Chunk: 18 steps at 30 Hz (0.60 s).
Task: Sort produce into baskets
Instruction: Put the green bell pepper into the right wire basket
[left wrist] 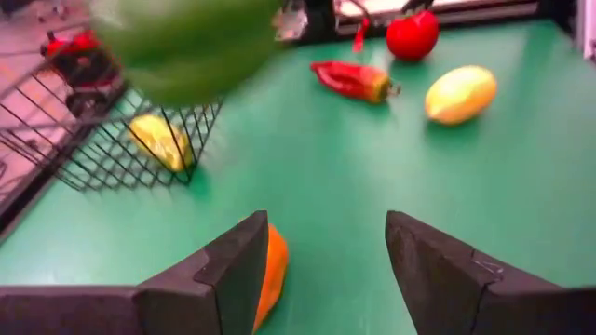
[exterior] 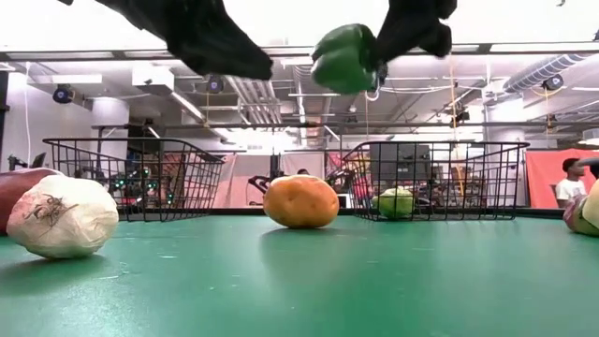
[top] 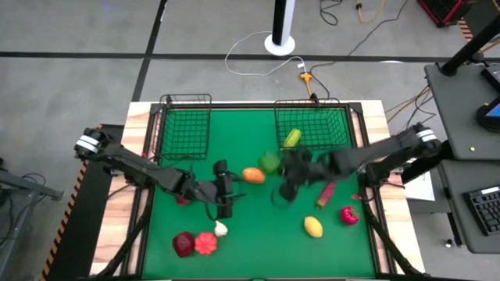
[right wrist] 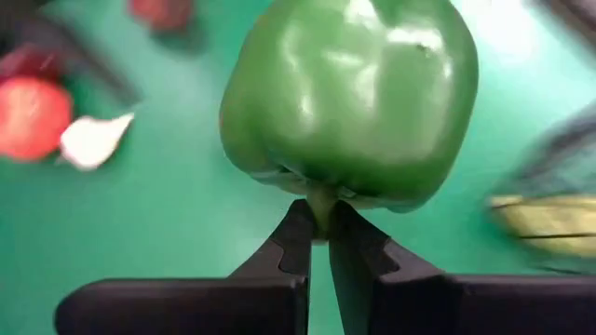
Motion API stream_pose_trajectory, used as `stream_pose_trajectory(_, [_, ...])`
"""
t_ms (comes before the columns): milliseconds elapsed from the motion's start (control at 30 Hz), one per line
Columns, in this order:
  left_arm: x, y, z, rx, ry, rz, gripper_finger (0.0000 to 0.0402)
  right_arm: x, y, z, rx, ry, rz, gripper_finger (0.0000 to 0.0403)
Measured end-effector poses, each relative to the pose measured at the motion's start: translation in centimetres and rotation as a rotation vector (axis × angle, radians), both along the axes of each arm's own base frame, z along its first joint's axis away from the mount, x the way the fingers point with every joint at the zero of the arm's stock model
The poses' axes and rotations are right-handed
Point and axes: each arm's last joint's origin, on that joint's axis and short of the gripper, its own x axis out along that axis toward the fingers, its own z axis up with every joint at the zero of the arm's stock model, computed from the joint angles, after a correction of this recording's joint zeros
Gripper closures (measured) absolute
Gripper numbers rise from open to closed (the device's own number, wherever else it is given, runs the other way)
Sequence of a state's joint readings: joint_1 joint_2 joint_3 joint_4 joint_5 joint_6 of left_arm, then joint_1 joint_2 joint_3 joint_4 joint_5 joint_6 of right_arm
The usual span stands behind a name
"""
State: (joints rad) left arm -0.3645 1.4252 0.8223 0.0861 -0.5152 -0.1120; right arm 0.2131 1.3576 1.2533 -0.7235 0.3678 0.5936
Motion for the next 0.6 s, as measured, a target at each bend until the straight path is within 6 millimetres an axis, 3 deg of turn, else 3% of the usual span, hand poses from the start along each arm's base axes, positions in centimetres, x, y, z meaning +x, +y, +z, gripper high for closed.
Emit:
stream_pose_trajectory(133, [-0.5,0.2,1.1,-0.003,-0.036,-0.005,0.0201,-1.5,-5.4,3.0,-0.016,0.105,-0.176,0.0386])
stream_pose_trajectory(267, [-0.7,0.3,1.6,0.002,-0.050,-0.010,0.0201,-3.3,-11.2,3.9,-0.012,0.314,-0.368,0.0386])
stream_pose_trajectory(433, [-0.6,0.3,1.5,0.007,-0.045,-0.009,0.0201,-5.0,-17.2,2.3,0.183,0.570,-0.442,0.0386])
stream_pose_trajectory(600, [-0.6,0.3,1.5,0.013,-0.043,-0.010,0.0201,-6.1,-21.3,-0.6,0.319,0.807,-0.398,0.0386])
